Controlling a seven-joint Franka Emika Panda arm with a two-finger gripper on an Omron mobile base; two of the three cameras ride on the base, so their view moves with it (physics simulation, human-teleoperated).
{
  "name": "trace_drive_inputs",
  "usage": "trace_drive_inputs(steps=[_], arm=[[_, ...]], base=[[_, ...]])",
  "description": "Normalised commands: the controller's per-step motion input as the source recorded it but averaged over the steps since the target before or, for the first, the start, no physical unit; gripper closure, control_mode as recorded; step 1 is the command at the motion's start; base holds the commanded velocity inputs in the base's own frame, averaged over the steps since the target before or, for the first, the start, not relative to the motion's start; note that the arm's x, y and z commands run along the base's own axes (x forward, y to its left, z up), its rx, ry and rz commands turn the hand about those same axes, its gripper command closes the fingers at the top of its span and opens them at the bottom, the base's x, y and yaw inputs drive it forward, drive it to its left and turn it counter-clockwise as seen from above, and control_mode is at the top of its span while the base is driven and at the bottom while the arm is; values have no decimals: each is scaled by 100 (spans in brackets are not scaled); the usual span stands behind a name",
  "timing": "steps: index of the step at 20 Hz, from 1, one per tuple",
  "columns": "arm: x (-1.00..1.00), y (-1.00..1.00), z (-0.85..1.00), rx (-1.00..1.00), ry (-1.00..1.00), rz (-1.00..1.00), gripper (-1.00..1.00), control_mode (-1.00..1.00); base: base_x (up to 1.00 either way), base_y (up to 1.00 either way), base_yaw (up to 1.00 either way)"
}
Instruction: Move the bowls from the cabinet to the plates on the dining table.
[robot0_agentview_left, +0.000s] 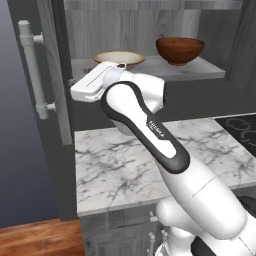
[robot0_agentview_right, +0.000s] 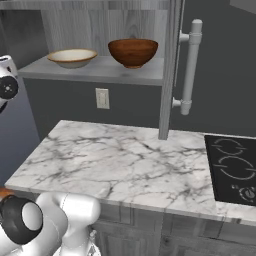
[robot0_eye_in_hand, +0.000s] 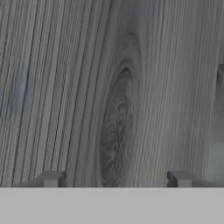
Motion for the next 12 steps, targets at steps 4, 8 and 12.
trace_drive_inputs(steps=[4, 8, 12], arm=[[-25, -25, 8, 0, -10, -5, -100, -100], [-10, -34, 8, 0, -3, -10, -100, -100], [0, -41, 9, 0, 0, -11, -100, -100]], base=[[0, 0, 0], [0, 0, 0], [0, 0, 0]])
